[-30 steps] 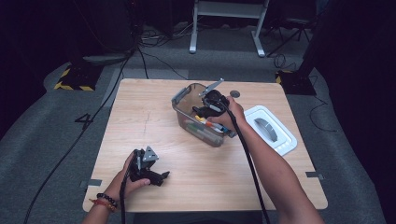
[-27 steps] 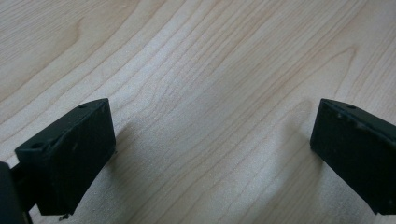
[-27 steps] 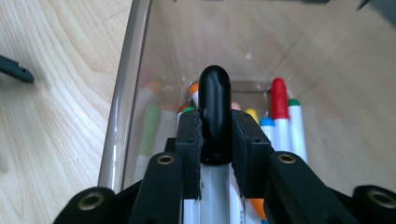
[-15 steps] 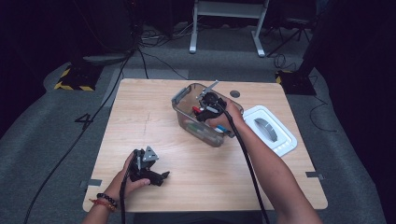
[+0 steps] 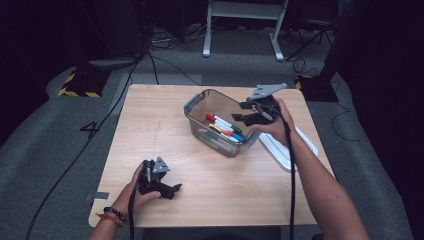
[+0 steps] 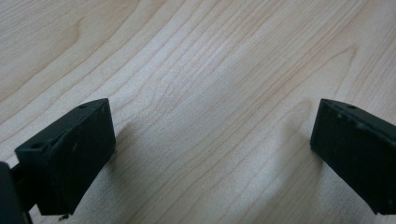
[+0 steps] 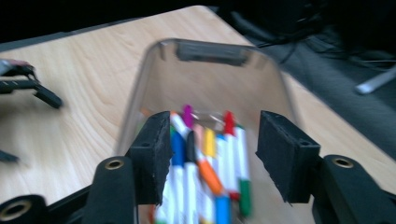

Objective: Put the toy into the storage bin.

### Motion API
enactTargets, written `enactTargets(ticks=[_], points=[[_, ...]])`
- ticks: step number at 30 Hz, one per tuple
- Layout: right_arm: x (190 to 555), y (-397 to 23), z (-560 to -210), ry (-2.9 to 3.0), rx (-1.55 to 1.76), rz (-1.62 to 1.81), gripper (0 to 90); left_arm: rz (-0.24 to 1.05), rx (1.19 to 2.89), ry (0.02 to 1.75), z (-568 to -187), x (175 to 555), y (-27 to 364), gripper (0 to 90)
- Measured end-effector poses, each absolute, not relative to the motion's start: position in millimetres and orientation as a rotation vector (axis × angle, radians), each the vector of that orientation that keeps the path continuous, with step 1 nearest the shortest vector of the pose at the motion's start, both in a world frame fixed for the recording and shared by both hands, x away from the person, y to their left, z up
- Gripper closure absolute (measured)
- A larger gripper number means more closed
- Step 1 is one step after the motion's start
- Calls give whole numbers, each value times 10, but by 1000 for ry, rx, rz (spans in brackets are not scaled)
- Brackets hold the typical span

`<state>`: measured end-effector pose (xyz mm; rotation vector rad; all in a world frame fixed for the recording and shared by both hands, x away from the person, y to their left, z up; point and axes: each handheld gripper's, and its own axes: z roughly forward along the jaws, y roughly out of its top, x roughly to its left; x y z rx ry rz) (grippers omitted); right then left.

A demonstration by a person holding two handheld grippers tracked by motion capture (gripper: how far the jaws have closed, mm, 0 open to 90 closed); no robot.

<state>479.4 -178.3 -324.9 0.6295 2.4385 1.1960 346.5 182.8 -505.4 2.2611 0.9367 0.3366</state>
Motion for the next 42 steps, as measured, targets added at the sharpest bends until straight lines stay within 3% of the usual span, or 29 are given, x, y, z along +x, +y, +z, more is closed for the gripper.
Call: enactTargets(ticks=[7, 11, 19, 29, 32, 35, 39, 42], points=[[4629, -2446, -3390, 2346, 718, 1161, 421, 336, 2261, 937, -5054, 3465, 1828, 3], [4578, -2826, -3668, 2304, 805, 1061, 407, 336, 2261, 937, -5054, 3465, 1828, 3], [4739, -3145, -4203, 2302, 988, 928, 386, 336, 2261, 937, -5054, 3466, 1828, 3], [4880, -3301, -4576, 2346, 1138, 903, 375, 335, 2261, 935, -5054, 3466, 1828, 3], [4918, -3343, -4674, 2345, 1181, 937, 517, 336, 2261, 935, -5054, 3466, 1828, 3], [4945, -3365, -4720, 2348, 1184, 912, 597, 334, 2261, 935, -5054, 3466, 1829, 3], [4957, -3386, -4742, 2333, 1186, 917, 668, 332, 2263, 928, -5055, 3468, 1834, 3], [4952, -3386, -4741, 2332, 1185, 915, 669, 333, 2263, 928, -5055, 3468, 1834, 3]])
